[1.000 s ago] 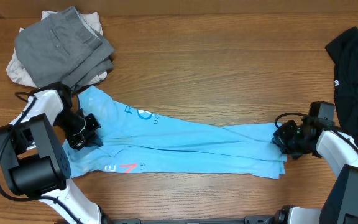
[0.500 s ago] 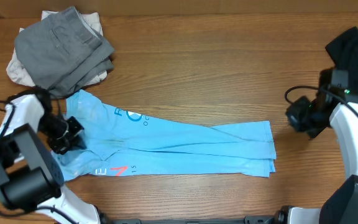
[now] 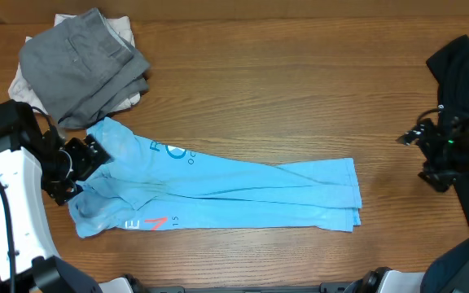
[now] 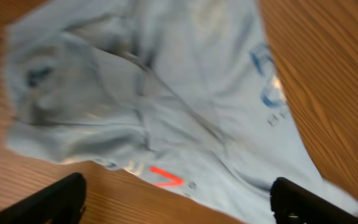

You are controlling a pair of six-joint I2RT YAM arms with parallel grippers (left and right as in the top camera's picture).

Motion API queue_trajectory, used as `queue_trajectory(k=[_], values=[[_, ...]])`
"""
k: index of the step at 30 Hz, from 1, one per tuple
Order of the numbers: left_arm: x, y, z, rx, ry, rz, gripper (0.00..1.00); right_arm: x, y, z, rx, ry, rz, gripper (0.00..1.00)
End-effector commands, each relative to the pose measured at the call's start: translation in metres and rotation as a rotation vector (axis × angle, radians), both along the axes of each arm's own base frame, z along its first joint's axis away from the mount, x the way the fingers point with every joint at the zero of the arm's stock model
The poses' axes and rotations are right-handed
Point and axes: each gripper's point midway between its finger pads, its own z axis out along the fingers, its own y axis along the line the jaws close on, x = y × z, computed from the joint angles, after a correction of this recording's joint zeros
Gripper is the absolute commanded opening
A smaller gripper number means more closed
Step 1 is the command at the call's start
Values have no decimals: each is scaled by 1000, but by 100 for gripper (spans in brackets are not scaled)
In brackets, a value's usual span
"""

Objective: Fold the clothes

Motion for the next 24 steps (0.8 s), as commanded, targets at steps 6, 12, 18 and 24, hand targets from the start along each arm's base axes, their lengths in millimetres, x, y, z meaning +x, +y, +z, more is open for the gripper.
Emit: queue_trajectory(k=[6, 12, 18, 24], values=[[7, -61, 15, -154, -73, -201, 100, -23, 29, -34, 123, -8, 91, 100], [2, -91, 15, -164, -48, -309, 100, -45, 44, -72, 160, 30, 110, 100], [2, -114, 15, -161, -53, -398, 100, -61, 68, -95, 236, 4, 165, 100], [0, -123, 14, -140, -48, -444, 100, -73, 84, -114, 286, -16, 165, 100]])
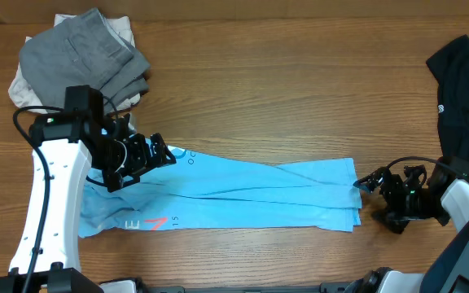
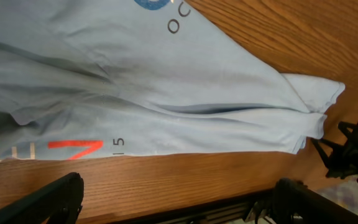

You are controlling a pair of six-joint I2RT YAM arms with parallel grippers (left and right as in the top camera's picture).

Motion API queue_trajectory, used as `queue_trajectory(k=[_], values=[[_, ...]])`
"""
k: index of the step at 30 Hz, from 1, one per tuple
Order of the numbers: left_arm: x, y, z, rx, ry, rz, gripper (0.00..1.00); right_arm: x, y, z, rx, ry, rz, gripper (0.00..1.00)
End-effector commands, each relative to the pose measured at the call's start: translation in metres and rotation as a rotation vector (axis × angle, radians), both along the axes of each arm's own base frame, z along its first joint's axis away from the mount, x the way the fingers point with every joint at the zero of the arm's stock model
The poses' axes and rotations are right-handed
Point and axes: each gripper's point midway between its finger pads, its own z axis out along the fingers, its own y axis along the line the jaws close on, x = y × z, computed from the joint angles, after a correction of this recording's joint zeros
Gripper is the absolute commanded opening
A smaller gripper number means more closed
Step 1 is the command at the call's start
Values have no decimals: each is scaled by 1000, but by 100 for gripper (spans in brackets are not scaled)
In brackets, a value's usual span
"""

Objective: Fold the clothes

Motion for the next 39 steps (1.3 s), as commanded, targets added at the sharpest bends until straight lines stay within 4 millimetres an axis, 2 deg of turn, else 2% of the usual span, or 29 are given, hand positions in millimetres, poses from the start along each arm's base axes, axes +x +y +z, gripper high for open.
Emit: queue_trajectory(k=[1, 4, 14, 16, 17, 19, 20, 23, 24, 26, 32, 39], values=[[1, -4, 3, 6, -29, -41, 100, -9, 14, -8, 47, -24, 19, 100], [1, -5, 3, 7, -32, -44, 100, -8, 27, -9, 96, -65, 32, 100], [1, -5, 3, 7, -33, -46, 100, 3, 54, -10, 89, -109, 147, 93], [1, -5, 3, 7, -33, -47, 100, 4, 58, -11, 83, -116, 170, 89], [1, -5, 3, 7, -33, -46, 100, 3, 58, -11, 78, -110, 173, 82], [1, -5, 3, 7, -34, -47, 100, 1, 56, -15, 53, -76, 155, 61], [1, -5, 3, 7, -34, -47, 100, 1, 54, -17, 45, -62, 140, 53], [1, -5, 3, 8, -34, -47, 100, 2, 51, -19, 31, -47, 119, 45], [1, -5, 3, 8, -33, -47, 100, 2, 51, -18, 30, -51, 119, 36], [1, -3, 2, 24, -32, -45, 100, 5, 49, -17, 26, -57, 118, 5], [-1, 2, 0, 56, -20, -44, 100, 19, 26, -9, -77, 1, 52, 4], [-1, 3, -1, 59, -21, -44, 100, 30, -15, 29, -278, 91, 29, 4]])
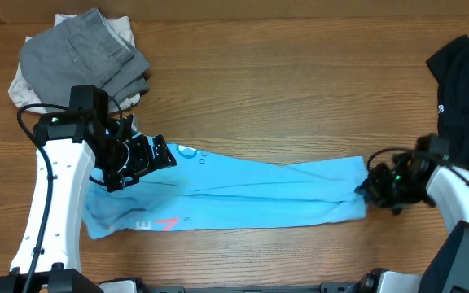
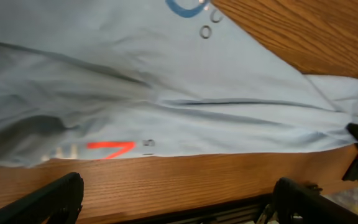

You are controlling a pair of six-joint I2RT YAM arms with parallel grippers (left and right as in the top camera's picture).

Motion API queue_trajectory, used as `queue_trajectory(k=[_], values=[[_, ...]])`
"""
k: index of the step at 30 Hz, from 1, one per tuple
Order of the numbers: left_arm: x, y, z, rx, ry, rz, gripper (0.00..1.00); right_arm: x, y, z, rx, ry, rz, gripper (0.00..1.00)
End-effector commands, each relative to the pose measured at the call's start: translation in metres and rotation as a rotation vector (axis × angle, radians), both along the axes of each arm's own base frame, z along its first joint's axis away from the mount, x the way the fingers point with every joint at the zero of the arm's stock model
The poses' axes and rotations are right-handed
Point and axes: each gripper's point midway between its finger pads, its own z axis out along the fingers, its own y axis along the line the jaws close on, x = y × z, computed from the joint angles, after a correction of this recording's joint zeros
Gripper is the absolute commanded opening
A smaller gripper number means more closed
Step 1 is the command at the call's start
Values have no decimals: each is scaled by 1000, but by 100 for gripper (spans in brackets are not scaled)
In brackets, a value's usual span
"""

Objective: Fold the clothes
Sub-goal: 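Move the right gripper to the shirt's right end and grasp it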

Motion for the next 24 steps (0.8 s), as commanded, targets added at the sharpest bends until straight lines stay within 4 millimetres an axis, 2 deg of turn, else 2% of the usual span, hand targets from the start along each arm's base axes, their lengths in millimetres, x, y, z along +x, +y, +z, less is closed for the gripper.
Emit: queue_trajectory(k=[1, 4, 8, 13, 16, 24], values=[[1, 0, 3, 13, -25, -31, 100, 14, -35, 22, -186, 5, -33, 4], [1, 0, 3, 14, -26, -31, 100, 11, -51, 41, -286, 30, -83, 4], [2, 0, 3, 13, -29, -30, 100, 9, -44, 61, -327, -24, -51, 4], [2, 0, 3, 13, -29, -30, 100, 10, -19, 72, -339, -72, 40, 4], [2, 0, 3, 13, -29, -30, 100, 10, 0, 69, -346, -66, 84, 4], [1, 0, 3, 13, -25, -30, 100, 5, 46, 65, -500, -67, 190, 4]])
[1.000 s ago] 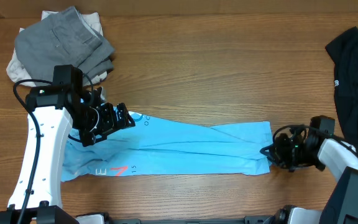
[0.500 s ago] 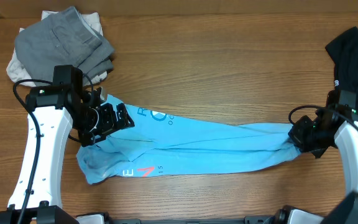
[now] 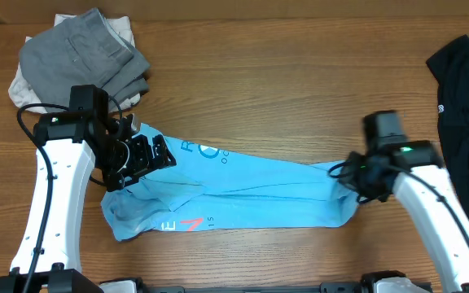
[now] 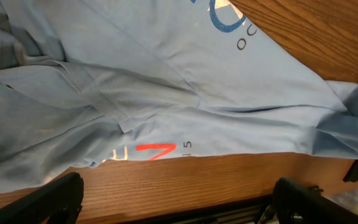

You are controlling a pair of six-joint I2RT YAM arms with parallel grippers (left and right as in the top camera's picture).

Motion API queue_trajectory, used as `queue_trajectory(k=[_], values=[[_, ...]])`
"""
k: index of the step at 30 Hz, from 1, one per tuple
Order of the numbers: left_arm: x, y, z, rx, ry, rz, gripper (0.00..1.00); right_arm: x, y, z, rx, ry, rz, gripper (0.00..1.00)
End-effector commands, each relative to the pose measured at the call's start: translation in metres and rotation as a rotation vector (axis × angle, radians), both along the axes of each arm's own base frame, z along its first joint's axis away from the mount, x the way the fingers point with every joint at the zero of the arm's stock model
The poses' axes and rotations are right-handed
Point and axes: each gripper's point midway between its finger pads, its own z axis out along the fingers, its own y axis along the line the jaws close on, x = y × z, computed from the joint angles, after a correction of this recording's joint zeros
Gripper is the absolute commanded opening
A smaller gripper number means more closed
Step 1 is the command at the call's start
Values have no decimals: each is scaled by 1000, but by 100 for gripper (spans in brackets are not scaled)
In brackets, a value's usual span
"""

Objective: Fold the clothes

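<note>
A light blue shirt (image 3: 243, 191) with a blue logo and red mark lies in a long strip across the table's middle. My left gripper (image 3: 146, 156) hovers open above the shirt's left part. In the left wrist view its fingers (image 4: 55, 200) stand wide apart over the wood, with the shirt (image 4: 166, 87) above them and nothing between. My right gripper (image 3: 347, 175) sits at the shirt's right end, shut on the hem there, which is bunched and drawn in to the left.
A pile of folded grey clothes (image 3: 80, 57) lies at the back left. A black garment (image 3: 462, 89) lies along the right edge. Bare wooden table (image 3: 283, 89) stretches behind the shirt.
My right gripper has moved left and slightly back with the shirt's right end in it. The shirt is shorter and has shifted left, and its logo shows again. The left gripper has stayed in place.
First my left gripper was low at the shirt's left edge and the right one stood by the black garment. Then the left hovered over the shirt and the right lay beside the hem. The right then sat on the hem, and now holds it further left.
</note>
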Motion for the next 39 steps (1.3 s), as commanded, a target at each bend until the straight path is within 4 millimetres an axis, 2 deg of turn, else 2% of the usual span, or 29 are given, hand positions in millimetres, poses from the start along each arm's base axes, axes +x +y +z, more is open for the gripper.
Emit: queue_trajectory(k=[1, 14, 15, 17, 18, 19, 20, 21, 22, 25, 32, 37, 39], values=[[0, -1, 3, 9, -22, -31, 100, 2, 12, 4, -72, -31, -12, 4], [0, -1, 3, 9, -22, -31, 100, -20, 91, -25, -96, 20, 143, 4], [0, -1, 3, 9, -22, -31, 100, -21, 97, -27, -95, 20, 165, 16], [0, -1, 3, 9, -21, -31, 100, -25, 108, -32, -98, 27, 205, 70], [0, -1, 3, 9, -21, -31, 100, -27, 109, -34, -105, 32, 218, 81], [0, -1, 3, 9, -21, -31, 100, -28, 110, -34, -110, 35, 226, 84], [0, -1, 3, 9, -21, -31, 100, -29, 109, -34, -116, 38, 227, 87], [0, -1, 3, 9, -21, -31, 100, -29, 107, -32, -120, 40, 225, 99], [0, -1, 3, 9, -21, -31, 100, -29, 103, -29, -127, 44, 213, 100], [0, -1, 3, 9, -21, -31, 100, -23, 87, -17, -139, 40, 150, 100], [0, -1, 3, 10, -21, -31, 100, 0, 35, 17, -76, -27, -1, 100], [0, -1, 3, 9, -22, -31, 100, 5, 14, 15, 2, -4, 15, 100], [0, -1, 3, 9, -22, -31, 100, 5, 13, 10, 40, 3, 19, 95]])
